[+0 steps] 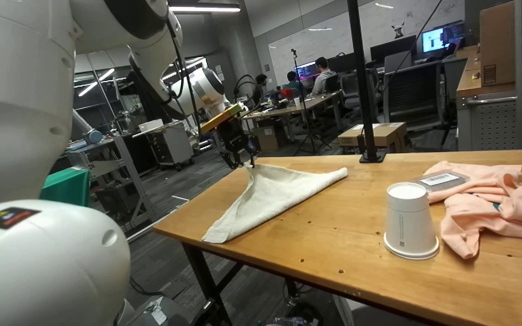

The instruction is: Fold the white towel

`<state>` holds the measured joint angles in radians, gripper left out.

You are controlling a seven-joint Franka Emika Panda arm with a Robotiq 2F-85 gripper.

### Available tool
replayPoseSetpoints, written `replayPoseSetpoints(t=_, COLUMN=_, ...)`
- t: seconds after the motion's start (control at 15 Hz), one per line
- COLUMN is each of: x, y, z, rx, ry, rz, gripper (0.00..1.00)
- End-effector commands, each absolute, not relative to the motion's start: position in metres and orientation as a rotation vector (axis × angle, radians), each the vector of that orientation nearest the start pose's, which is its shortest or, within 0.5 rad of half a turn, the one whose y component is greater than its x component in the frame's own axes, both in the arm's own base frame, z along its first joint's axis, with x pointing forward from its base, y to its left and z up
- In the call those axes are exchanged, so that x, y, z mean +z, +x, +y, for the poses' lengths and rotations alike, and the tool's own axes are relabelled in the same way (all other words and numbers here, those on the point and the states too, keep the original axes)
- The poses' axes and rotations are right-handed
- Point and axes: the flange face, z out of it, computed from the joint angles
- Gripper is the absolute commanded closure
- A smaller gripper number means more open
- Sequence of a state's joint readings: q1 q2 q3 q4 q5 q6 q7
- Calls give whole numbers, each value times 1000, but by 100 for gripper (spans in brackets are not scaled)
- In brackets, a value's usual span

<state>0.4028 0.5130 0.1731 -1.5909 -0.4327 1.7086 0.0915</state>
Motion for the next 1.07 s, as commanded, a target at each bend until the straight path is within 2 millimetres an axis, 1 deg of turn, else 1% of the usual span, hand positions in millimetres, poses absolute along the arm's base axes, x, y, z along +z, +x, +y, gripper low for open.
replayPoseSetpoints(t=0.0, x=337, y=591, z=332, rx=418, ry=-3373, rz=-1166, gripper=92)
replayPoseSetpoints(t=0.2, x=361, y=611, z=349, rx=246, ry=-3320, rz=-1244, gripper=92)
replayPoseSetpoints(t=0.33, x=373, y=626, z=352, rx=157, ry=-3262, rz=-1307, gripper=92)
replayPoseSetpoints(t=0.4, x=376, y=634, z=351, rx=132, ry=-3233, rz=-1328, gripper=91)
replayPoseSetpoints(t=0.53, x=372, y=648, z=346, rx=112, ry=-3183, rz=-1356, gripper=91)
replayPoseSetpoints(t=0.73, x=351, y=663, z=337, rx=150, ry=-3119, rz=-1390, gripper=91)
replayPoseSetpoints(t=0.8, x=343, y=665, z=333, rx=182, ry=-3098, rz=-1385, gripper=67)
replayPoseSetpoints(t=0.87, x=335, y=668, z=330, rx=204, ry=-3077, rz=-1387, gripper=63)
replayPoseSetpoints(t=1.0, x=325, y=672, z=322, rx=232, ry=-3050, rz=-1389, gripper=49)
